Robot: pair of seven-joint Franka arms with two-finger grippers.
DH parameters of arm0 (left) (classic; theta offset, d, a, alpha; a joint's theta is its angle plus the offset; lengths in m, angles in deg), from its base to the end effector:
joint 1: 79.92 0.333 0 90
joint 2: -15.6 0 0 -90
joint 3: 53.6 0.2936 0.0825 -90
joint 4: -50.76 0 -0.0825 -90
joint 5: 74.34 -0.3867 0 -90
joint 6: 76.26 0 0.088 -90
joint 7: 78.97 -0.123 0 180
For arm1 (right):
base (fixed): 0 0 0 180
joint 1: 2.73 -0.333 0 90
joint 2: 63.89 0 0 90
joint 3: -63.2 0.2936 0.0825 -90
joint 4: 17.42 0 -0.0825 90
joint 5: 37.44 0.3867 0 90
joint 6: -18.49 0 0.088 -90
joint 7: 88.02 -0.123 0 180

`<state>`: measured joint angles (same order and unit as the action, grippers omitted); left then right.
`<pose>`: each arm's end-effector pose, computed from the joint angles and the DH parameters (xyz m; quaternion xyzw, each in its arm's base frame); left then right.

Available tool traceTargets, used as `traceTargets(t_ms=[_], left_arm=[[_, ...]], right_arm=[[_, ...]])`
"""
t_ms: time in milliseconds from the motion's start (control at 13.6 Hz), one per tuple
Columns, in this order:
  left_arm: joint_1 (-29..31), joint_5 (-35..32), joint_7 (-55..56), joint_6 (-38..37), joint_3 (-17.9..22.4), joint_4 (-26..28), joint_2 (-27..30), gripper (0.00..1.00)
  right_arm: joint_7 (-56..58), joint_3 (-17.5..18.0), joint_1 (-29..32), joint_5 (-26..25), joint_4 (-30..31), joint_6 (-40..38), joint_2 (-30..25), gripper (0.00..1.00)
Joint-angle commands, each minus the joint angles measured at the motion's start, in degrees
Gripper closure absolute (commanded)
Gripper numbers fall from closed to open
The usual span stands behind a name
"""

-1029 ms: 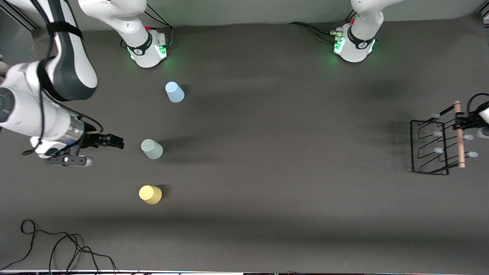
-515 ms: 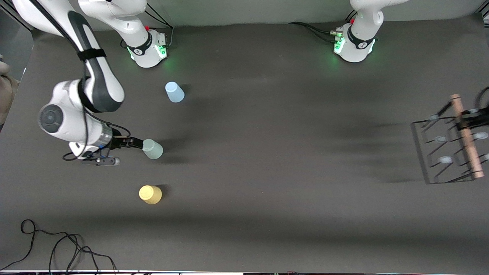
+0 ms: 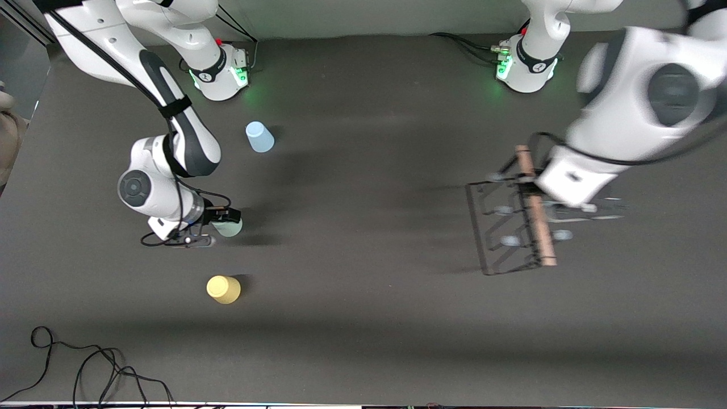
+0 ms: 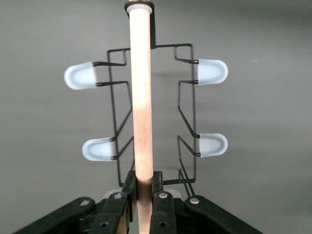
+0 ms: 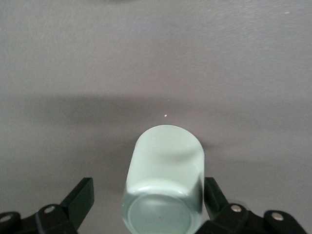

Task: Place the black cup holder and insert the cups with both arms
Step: 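Lift the rack with the left gripper while the right gripper grasps the cup, then lower the rack with the left gripper while the right gripper brings the cup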

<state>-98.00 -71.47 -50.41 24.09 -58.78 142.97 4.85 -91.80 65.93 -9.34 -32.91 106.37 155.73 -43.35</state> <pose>0.5628 -0.2440 0.4735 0.9979 0.0518 -0.0346 0.0199 0.5374 0.0908 0.1803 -0.9974 -0.0168 0.0652 0.0261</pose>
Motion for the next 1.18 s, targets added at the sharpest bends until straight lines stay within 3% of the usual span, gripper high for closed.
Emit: traceTargets(t_ms=[0,147,221,368,588,735,956,1103], left_arm=[[-9.39,0.20,9.83,-1.12,1.23,-10.26,-7.85,1.00],[-15.46,0.37,13.88,-1.04,1.23,-14.67,-12.17,1.00],[-18.45,0.38,15.90,-0.77,1.31,-15.82,-13.76,1.00],[-23.11,-0.24,19.94,3.42,1.31,-16.62,-15.87,1.00],[-25.68,-0.33,21.19,8.27,1.31,-16.53,-19.12,1.00],[-26.74,-0.59,21.63,11.16,1.31,-16.27,-20.97,1.00],[-26.83,-0.77,21.72,13.29,1.40,-16.18,-23.78,1.00],[-26.83,-0.77,21.72,15.65,1.40,-15.83,-24.75,1.00]], right_arm=[[3.51,-0.61,-0.07,0.74,0.31,0.04,-0.33,0.32],[2.81,-0.61,-0.07,1.17,0.05,-0.22,-0.68,0.63],[2.81,-0.61,-0.07,1.18,-0.47,-1.35,-1.03,0.71],[2.81,-0.70,0.10,1.26,-3.62,-7.83,-3.30,0.73],[1.58,-2.02,0.28,1.53,-14.15,-26.18,-9.71,0.74],[1.40,-2.37,0.28,1.53,-20.83,-33.85,-11.22,0.74],[1.40,-2.98,0.28,1.62,-27.27,-39.06,-11.14,0.74],[0.36,-2.81,-0.07,4.49,-28.77,-39.33,-10.87,0.74]])
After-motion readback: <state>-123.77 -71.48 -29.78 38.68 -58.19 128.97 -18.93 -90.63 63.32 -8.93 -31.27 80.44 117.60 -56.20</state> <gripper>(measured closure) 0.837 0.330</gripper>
